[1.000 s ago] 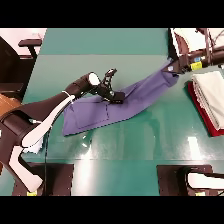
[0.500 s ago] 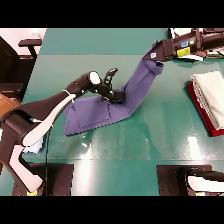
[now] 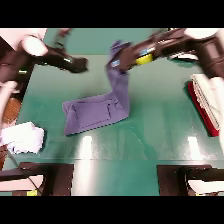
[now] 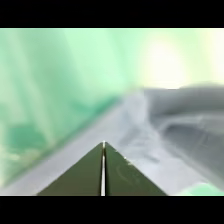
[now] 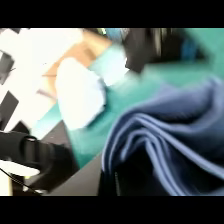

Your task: Fold the shirts.

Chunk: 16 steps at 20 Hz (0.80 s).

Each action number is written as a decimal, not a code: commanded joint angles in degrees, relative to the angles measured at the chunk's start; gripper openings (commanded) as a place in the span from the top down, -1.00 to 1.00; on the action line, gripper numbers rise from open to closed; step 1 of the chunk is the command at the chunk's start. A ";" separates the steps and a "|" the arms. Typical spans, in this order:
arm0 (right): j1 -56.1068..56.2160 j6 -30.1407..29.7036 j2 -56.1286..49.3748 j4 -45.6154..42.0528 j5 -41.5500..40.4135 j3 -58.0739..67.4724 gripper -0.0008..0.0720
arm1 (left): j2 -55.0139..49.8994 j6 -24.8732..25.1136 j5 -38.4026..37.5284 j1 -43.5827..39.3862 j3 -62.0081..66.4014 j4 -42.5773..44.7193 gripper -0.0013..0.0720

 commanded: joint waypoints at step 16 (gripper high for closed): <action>-11.41 1.05 -8.00 -15.85 6.64 -12.63 -0.27 | 15.58 0.04 -7.19 15.10 -0.02 7.61 0.88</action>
